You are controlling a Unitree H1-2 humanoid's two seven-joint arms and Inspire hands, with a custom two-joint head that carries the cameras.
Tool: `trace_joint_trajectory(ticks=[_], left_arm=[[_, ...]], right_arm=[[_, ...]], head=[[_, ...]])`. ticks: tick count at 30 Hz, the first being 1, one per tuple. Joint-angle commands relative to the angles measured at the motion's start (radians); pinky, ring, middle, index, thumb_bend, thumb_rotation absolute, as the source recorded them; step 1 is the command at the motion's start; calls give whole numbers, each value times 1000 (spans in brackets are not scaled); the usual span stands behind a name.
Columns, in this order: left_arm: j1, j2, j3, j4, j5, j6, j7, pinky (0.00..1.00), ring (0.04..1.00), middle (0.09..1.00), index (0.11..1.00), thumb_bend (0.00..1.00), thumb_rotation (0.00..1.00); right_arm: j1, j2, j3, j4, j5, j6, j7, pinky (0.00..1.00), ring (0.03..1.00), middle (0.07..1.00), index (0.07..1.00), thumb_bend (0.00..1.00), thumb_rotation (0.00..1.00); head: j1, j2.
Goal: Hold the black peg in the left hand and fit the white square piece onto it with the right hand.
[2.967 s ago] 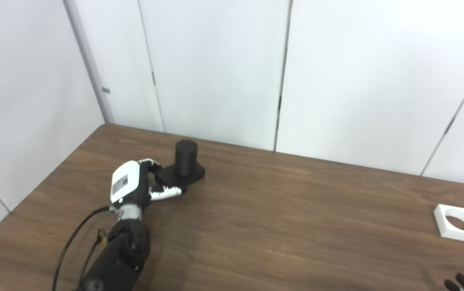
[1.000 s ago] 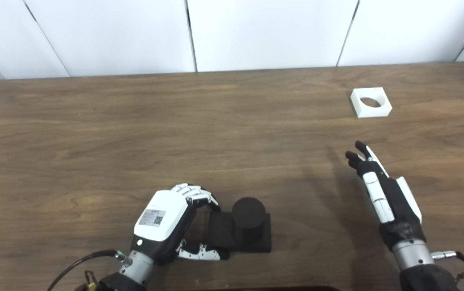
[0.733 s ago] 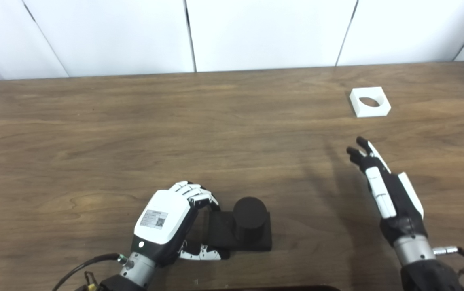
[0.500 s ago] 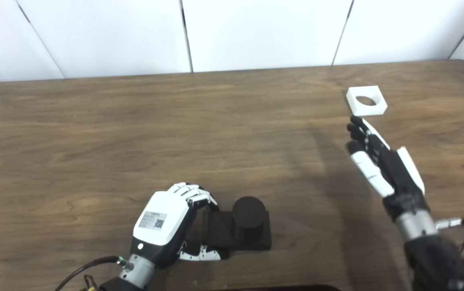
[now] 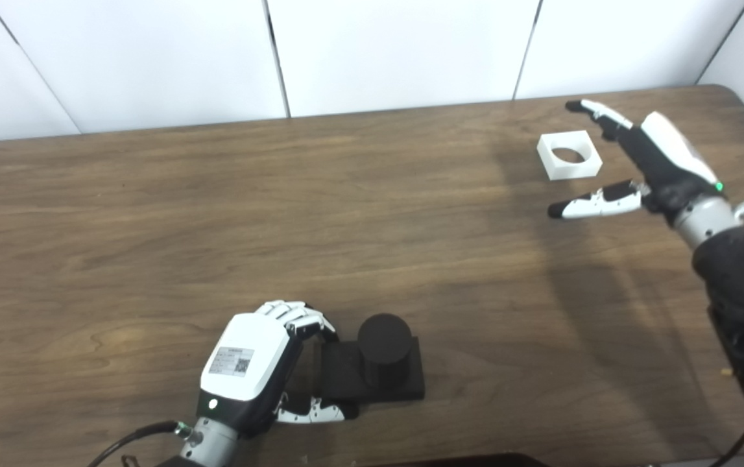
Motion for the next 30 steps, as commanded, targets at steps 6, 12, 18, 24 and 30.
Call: trace_joint_trajectory(ticks=[6,12,18,24,30], left_arm=[[23,9,0,22,19,-16,4,790,772,701,485,522,47],[29,10,-2,23,23,-26,15,780,766,696,485,522,47],[33,13,0,28,16,-29,20,786,770,700,485,522,47],[37,11,-2,30,16,-32,27,780,768,700,485,522,48],[40,4,-6,21,25,-26,26,783,768,698,485,522,48]], right_arm=[[-172,-101,60,211,-95,-93,-9,865,964,944,871,897,154],[-297,-134,126,405,-154,-147,-20,936,970,945,856,906,153],[-397,-143,181,522,-188,-159,8,956,989,956,857,884,137],[-474,-132,238,639,-229,-176,1,933,982,949,846,901,133],[-522,-123,295,694,-264,-167,36,928,977,945,836,927,159]], head=[[-6,-21],[-18,-30],[-42,-37],[-44,-38],[-35,-33]])
